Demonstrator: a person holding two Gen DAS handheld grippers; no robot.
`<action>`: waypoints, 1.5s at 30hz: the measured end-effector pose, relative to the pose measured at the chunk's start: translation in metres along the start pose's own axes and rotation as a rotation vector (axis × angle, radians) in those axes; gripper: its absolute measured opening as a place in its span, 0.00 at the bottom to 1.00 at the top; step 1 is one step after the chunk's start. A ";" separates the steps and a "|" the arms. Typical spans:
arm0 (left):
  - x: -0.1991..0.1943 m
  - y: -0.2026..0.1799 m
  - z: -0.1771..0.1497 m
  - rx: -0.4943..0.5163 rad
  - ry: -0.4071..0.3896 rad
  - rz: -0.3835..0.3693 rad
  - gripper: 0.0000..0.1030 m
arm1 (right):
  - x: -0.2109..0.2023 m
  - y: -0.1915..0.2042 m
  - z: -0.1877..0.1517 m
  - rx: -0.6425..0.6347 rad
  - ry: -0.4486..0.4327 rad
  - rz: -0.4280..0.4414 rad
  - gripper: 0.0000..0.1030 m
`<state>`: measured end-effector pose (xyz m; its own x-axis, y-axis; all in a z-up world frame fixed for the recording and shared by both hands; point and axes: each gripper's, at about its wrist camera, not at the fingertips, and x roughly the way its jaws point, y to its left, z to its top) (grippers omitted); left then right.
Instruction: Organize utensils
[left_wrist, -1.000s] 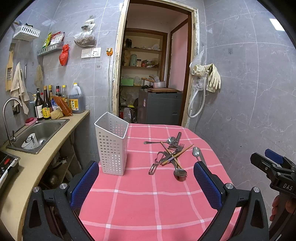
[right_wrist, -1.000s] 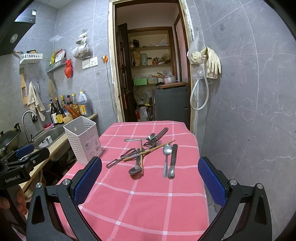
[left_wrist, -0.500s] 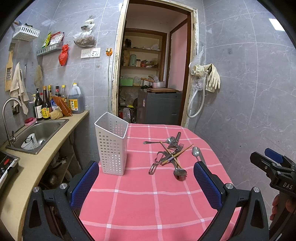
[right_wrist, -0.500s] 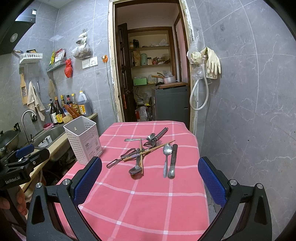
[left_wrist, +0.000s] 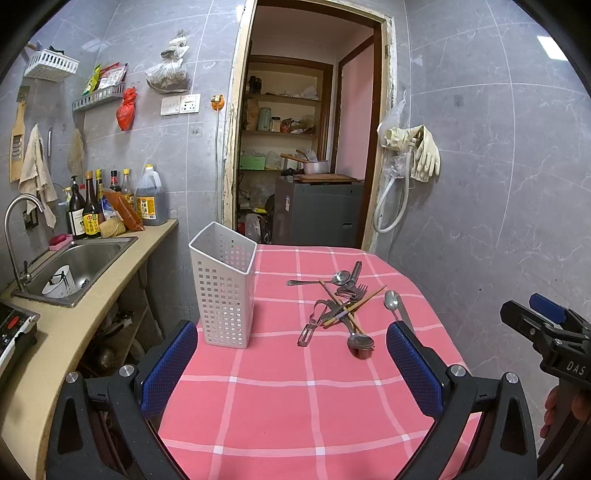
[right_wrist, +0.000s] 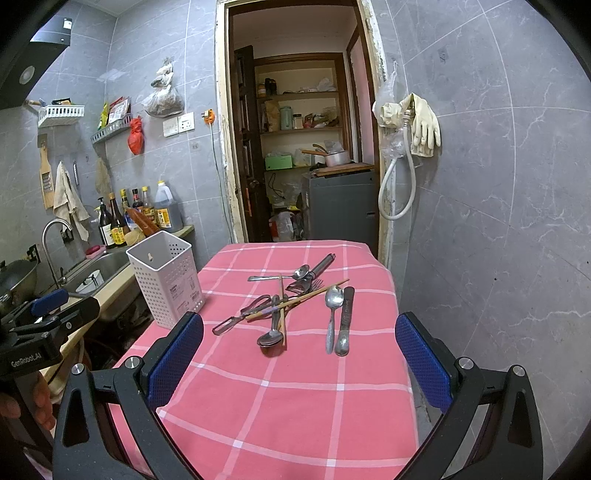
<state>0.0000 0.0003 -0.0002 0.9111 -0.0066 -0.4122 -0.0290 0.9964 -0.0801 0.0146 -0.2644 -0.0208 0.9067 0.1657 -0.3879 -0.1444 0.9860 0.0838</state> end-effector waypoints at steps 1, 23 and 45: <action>0.000 0.000 0.000 0.000 0.000 0.000 1.00 | 0.000 0.000 0.000 0.000 0.000 0.000 0.99; 0.000 0.000 0.000 -0.001 0.003 -0.002 1.00 | 0.003 0.004 0.001 0.000 0.002 -0.006 0.99; 0.042 0.011 0.016 0.041 0.020 -0.052 1.00 | 0.029 0.013 0.017 0.037 0.004 -0.083 0.99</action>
<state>0.0443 0.0123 -0.0039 0.9023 -0.0599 -0.4270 0.0357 0.9973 -0.0645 0.0459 -0.2467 -0.0159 0.9132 0.0838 -0.3989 -0.0543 0.9949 0.0847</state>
